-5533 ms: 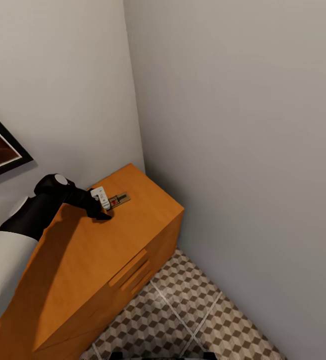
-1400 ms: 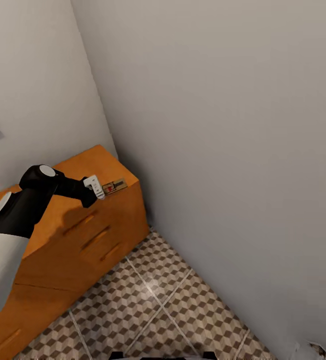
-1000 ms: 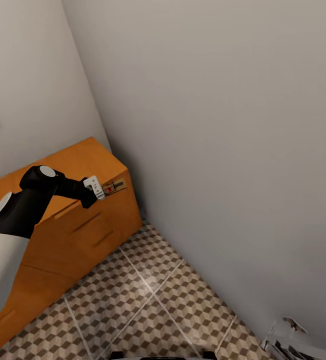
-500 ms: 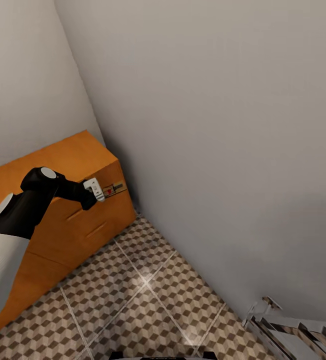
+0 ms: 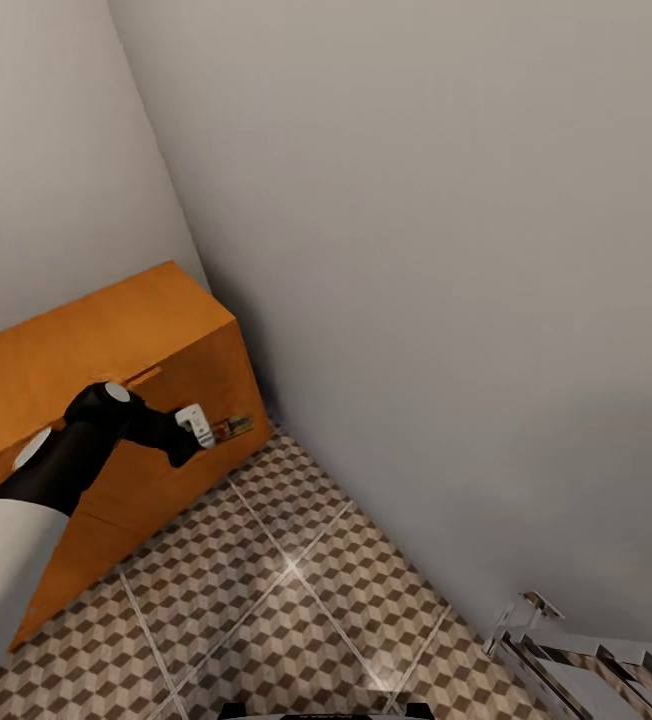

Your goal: Take the four mousetraps from the cabinet in the bathroom and place them on the bathroom floor. Make sure all four end up on the same floor surface, and ensure that at least two of them are either under or directly next to the same bathroom sink.

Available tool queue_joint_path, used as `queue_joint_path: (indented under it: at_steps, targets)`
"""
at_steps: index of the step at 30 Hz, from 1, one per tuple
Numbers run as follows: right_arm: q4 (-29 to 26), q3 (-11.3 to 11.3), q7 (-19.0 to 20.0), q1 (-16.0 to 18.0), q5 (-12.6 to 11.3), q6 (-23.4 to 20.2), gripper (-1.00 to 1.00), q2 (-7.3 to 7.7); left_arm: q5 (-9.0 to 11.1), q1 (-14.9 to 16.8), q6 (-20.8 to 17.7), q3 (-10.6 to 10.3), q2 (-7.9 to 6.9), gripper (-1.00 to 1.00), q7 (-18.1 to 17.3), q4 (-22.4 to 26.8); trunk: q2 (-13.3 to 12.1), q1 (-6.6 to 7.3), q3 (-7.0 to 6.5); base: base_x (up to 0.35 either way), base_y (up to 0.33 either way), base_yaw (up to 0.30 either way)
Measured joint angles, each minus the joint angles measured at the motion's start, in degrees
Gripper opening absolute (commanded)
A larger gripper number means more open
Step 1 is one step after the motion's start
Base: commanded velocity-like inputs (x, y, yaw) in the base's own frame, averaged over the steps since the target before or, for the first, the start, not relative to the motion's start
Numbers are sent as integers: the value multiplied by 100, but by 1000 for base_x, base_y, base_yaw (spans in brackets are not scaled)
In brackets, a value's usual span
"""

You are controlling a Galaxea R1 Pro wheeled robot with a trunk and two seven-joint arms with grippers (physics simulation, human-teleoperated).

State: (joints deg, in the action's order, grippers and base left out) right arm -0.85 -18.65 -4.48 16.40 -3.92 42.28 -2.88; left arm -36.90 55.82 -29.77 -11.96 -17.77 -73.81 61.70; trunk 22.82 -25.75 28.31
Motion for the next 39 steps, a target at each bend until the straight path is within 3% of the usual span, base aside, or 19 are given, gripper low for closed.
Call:
queue_joint_path:
  at_steps: [4,7,10,12,17,20,23,27,28,29,30,31,32,33,36,39]
  targets:
    - [0,0,0,0,0,0,100,0,-3,-570,77,-4,185,-100,193,-244,0,0,0,0,0,0]
    - [0,0,0,0,0,0,100,0,-1,-985,586,-4,445,-100,604,-743,0,0,0,0,0,0]
    - [0,0,0,0,0,0,100,4,-1,-1195,1169,-1,682,-100,1034,-1402,0,0,0,0,0,0]
    - [0,0,0,0,0,0,100,6,4,-1276,1568,2,785,-100,1371,-2000,0,0,0,0,0,0]
    - [0,0,6,0,0,0,100,8,56,-1340,2353,9,878,-100,2236,-3605,1,0,0,0,0,0]
    - [0,0,8,0,0,0,100,9,323,-1366,2973,-21,927,-100,2969,-4658,1,0,0,0,0,0]
    - [0,0,9,0,0,0,100,9,752,-1392,3570,15,1017,-100,4018,-5869,1,0,1,0,0,0]
    - [-1,0,15,0,0,0,100,9,1259,-1694,4103,37,1071,-100,4850,-6385,1,0,0,0,0,0]
    - [-1,0,19,0,0,0,100,9,1581,-1917,4383,28,1080,-100,5127,-6464,1,0,0,0,0,0]
    - [-1,0,20,0,0,0,100,9,1720,-2001,4489,24,1083,-100,5215,-6485,1,0,0,0,0,0]
    - [-1,0,22,0,0,0,100,9,1984,-2137,4691,3,1085,-100,5357,-6515,1,1,0,0,0,0]
    - [-1,0,24,0,0,0,100,9,2278,-2286,4913,-10,1086,-100,5482,-6535,1,1,0,0,0,0]
    - [-4,3,25,0,0,0,100,12,2702,-2535,5340,-11,1085,-100,5646,-6553,1,1,0,0,0,0]
    - [-5,4,25,0,0,0,100,13,2856,-2634,5521,-9,1085,-100,5700,-6556,1,0,0,0,0,0]
    - [-11,4,27,0,1,2,100,13,3623,-3137,6632,14,1078,-100,6052,-6574,1,1,0,0,0,0]
    - [-25,1,22,0,2,11,100,6,4145,-3522,7222,59,1072,-100,6282,-6578,1,1,0,0,0,0]
